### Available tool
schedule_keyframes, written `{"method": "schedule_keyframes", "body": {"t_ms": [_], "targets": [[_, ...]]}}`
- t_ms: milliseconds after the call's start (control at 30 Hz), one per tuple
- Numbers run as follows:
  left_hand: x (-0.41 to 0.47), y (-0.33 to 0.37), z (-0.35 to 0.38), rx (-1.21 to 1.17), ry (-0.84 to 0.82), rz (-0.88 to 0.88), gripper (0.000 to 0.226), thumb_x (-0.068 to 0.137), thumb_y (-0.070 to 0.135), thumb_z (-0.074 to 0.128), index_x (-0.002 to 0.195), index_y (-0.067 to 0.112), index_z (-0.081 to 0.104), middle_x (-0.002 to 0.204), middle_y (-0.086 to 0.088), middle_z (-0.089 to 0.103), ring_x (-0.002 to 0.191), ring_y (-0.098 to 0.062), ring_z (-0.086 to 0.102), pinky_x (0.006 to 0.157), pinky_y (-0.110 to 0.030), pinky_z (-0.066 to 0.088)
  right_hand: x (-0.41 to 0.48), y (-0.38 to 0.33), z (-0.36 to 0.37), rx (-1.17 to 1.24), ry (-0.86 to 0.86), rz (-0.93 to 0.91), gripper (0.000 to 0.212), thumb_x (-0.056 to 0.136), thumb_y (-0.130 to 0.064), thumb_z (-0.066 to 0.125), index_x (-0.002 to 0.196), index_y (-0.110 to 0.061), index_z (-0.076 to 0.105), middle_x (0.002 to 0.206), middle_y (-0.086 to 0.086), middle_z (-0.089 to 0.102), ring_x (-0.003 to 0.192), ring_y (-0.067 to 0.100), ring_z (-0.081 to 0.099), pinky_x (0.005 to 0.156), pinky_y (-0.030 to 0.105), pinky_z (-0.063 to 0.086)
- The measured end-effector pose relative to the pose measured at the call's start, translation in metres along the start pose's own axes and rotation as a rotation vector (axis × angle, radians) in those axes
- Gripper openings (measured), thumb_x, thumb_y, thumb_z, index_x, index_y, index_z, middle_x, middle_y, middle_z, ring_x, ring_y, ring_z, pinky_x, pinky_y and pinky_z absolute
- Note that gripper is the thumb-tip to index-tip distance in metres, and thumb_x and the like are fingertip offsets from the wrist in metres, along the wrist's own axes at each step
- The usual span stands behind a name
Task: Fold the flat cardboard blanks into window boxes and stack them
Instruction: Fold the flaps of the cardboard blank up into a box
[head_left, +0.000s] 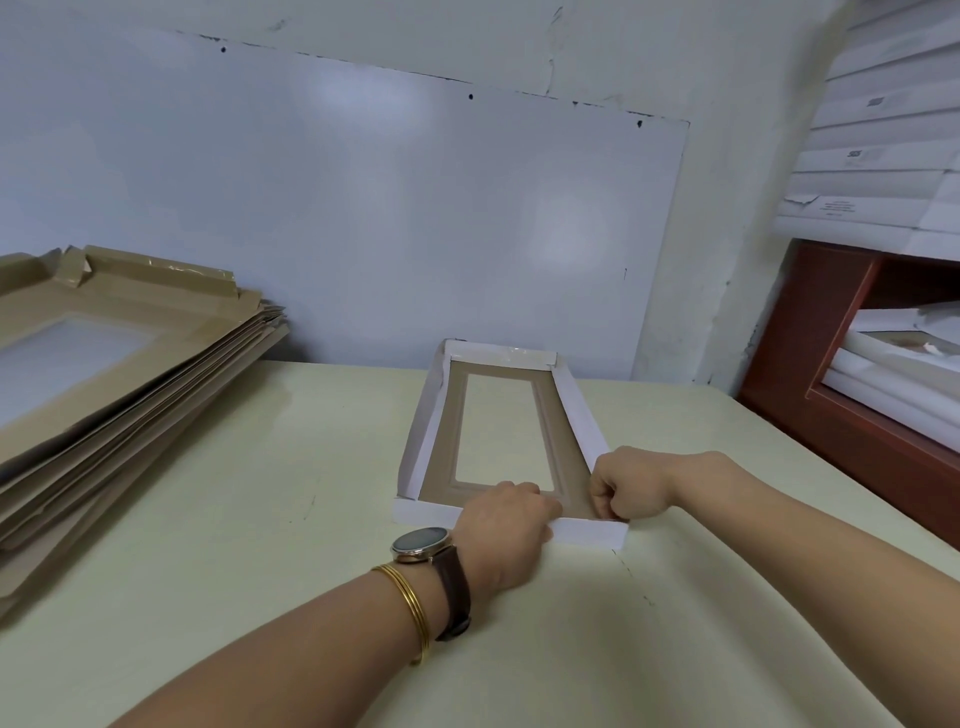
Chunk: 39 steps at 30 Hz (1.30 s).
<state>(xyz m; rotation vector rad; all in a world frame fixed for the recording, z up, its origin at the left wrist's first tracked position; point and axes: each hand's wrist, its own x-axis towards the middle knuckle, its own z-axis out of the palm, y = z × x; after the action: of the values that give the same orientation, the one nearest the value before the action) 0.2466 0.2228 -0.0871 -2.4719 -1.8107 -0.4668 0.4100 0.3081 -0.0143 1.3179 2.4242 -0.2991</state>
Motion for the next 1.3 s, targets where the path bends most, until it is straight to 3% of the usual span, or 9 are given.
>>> {"method": "schedule_keyframes", "body": {"t_ms": [133, 267, 433, 533, 633, 733, 900, 1100, 1300], "targets": [[0.000, -0.001, 0.001, 0.000, 0.001, 0.014, 0.019, 0.096, 0.018, 0.043, 0.106, 0.015, 0.059, 0.102, -0.009, 0.055, 0.095, -0.029, 0.050, 0.067, -0.034, 0.031, 0.004, 0.004, 0.003, 0.087, 0.033, 0.044, 0.028, 0.075, 0.000, 0.043, 0.090, 0.011, 0.064, 0.095, 0.024, 0.066, 0.072, 0.016, 0.048, 0.067, 0.029, 0.039], [-0.001, -0.002, 0.000, -0.013, 0.002, 0.016, 0.019, 0.095, 0.018, 0.042, 0.106, 0.015, 0.058, 0.101, -0.009, 0.054, 0.094, -0.030, 0.050, 0.066, -0.034, 0.030, 0.002, 0.009, 0.003, 0.097, 0.031, 0.014, 0.033, 0.076, 0.002, 0.041, 0.086, 0.000, 0.072, 0.075, 0.000, 0.068, 0.073, 0.012, 0.055, 0.075, 0.029, 0.048], [-0.001, -0.002, 0.000, -0.027, -0.003, 0.006, 0.017, 0.096, 0.019, 0.043, 0.103, 0.015, 0.058, 0.100, -0.009, 0.053, 0.094, -0.030, 0.050, 0.065, -0.033, 0.029, 0.003, 0.003, 0.008, 0.040, 0.057, 0.016, 0.027, 0.077, 0.002, 0.042, 0.088, 0.009, 0.066, 0.098, 0.022, 0.068, 0.073, 0.016, 0.047, 0.065, 0.025, 0.038], [-0.001, 0.000, -0.001, -0.025, -0.005, -0.001, 0.016, 0.096, 0.020, 0.044, 0.102, 0.015, 0.058, 0.102, -0.008, 0.053, 0.096, -0.029, 0.049, 0.066, -0.033, 0.029, 0.002, 0.000, 0.008, 0.033, 0.083, 0.029, 0.024, 0.077, 0.001, 0.042, 0.086, 0.017, 0.057, 0.089, 0.032, 0.057, 0.071, 0.019, 0.039, 0.062, 0.027, 0.030], [-0.001, 0.000, -0.001, -0.029, -0.009, -0.008, 0.016, 0.096, 0.019, 0.044, 0.101, 0.015, 0.058, 0.101, -0.008, 0.053, 0.096, -0.029, 0.050, 0.066, -0.034, 0.030, 0.000, -0.002, 0.010, 0.069, 0.119, 0.030, 0.020, 0.076, 0.000, 0.042, 0.081, 0.016, 0.053, 0.068, 0.019, 0.040, 0.070, 0.021, 0.036, 0.061, 0.028, 0.027], [0.000, 0.000, -0.002, -0.032, -0.013, -0.015, 0.016, 0.096, 0.018, 0.044, 0.101, 0.014, 0.058, 0.101, -0.009, 0.053, 0.096, -0.030, 0.051, 0.067, -0.034, 0.032, -0.003, -0.006, 0.010, 0.111, 0.129, -0.006, 0.016, 0.080, -0.005, 0.045, 0.076, 0.001, 0.059, 0.072, 0.011, 0.052, 0.072, 0.019, 0.044, 0.064, 0.029, 0.036], [0.002, 0.000, -0.002, -0.039, -0.036, -0.034, 0.020, 0.096, 0.019, 0.046, 0.108, 0.013, 0.060, 0.105, -0.010, 0.055, 0.100, -0.030, 0.052, 0.071, -0.036, 0.036, -0.014, -0.024, 0.013, -0.048, 0.149, 0.033, 0.033, 0.074, -0.050, 0.029, 0.060, -0.020, 0.035, 0.065, -0.002, 0.038, 0.073, 0.020, 0.039, 0.081, 0.035, 0.028], [0.003, -0.001, -0.010, -0.122, -0.060, -0.083, 0.013, 0.087, 0.021, 0.053, 0.094, 0.010, 0.053, 0.102, -0.013, 0.059, 0.094, -0.030, 0.055, 0.069, -0.032, 0.036, -0.016, -0.055, 0.037, 0.085, 0.263, -0.194, 0.020, 0.090, -0.023, 0.051, 0.071, -0.018, 0.050, 0.067, -0.003, 0.051, 0.069, 0.021, 0.052, 0.056, 0.027, 0.034], [0.005, -0.012, -0.031, -0.349, -0.178, -0.141, 0.008, 0.081, 0.018, 0.057, 0.086, 0.017, 0.052, 0.090, 0.000, 0.056, 0.080, -0.019, 0.052, 0.058, -0.023, 0.036, -0.012, -0.051, 0.049, 0.139, 0.348, -0.280, 0.030, 0.093, -0.009, 0.048, 0.073, -0.031, 0.049, 0.077, -0.004, 0.050, 0.078, 0.023, 0.051, 0.072, 0.038, 0.044]]}}
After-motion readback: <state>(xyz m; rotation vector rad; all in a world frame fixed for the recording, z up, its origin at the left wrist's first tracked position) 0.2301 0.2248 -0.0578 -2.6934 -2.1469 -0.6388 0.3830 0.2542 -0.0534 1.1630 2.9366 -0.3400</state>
